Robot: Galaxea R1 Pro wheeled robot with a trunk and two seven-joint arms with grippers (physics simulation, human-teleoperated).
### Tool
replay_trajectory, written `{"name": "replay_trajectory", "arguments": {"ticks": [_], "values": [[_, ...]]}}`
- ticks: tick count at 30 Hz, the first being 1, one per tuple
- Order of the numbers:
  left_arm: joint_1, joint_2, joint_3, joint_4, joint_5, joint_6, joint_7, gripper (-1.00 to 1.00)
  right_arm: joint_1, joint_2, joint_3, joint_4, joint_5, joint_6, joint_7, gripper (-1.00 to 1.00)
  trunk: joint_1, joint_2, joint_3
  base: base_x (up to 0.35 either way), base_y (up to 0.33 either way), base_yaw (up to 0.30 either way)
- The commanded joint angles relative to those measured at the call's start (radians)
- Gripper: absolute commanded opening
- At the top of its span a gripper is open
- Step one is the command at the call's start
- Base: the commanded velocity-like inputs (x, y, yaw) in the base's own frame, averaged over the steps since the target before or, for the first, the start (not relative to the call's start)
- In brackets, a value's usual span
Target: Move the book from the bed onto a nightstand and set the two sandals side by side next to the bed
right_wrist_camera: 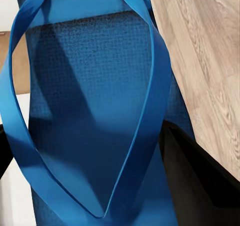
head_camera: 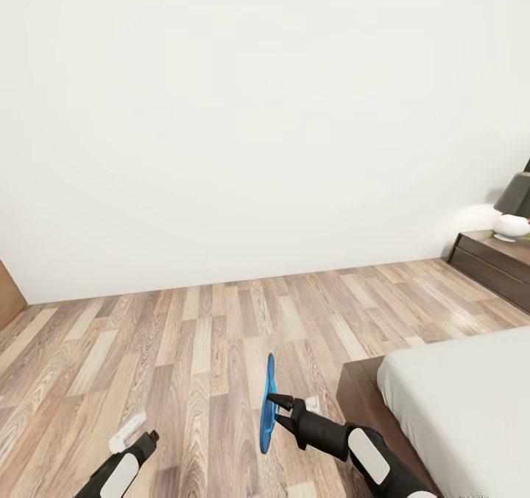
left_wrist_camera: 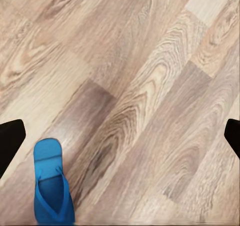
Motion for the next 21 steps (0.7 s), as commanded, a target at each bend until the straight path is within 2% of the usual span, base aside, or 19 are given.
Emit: {"name": "replay_trajectory", "arguments": {"ticks": [1,6,10,16,19,21], "values": [[0.0,0.0,0.001,0.004,0.007,0.006,0.008,1.0,-0.001,0.0,0.001,0.0,-0.008,0.006,-0.001,-1.0,0.004,-0.008,-0.004,0.0,0.0,0.0],[0.0,0.003,0.015,0.051,0.009,0.012,0.024,1.0,-0.001,0.0,0.002,0.0,-0.008,0.006,-0.001,-1.0,0.023,-0.043,-0.02,0.0,0.0,0.0],[0.0,0.003,0.045,0.059,0.008,0.013,0.026,1.0,-0.001,0.001,0.002,0.0,-0.008,0.005,-0.003,-1.0,0.038,-0.071,-0.032,0.0,0.0,0.0],[0.0,0.007,0.06,0.06,0.009,0.015,0.027,1.0,-0.001,0.001,0.002,0.0,-0.008,0.0,-0.005,-1.0,0.061,-0.113,-0.051,0.0,0.0,0.0],[0.0,0.015,0.08,0.059,0.009,0.053,0.026,1.0,-0.001,0.001,0.002,0.0,-0.008,-0.003,-0.006,-1.0,0.073,-0.134,-0.061,0.0,0.0,0.0],[0.0,0.028,0.117,0.054,0.014,0.161,0.022,1.0,-0.001,0.001,0.002,0.0,-0.008,-0.003,-0.006,-1.0,0.08,-0.148,-0.067,0.0,0.0,0.0]]}}
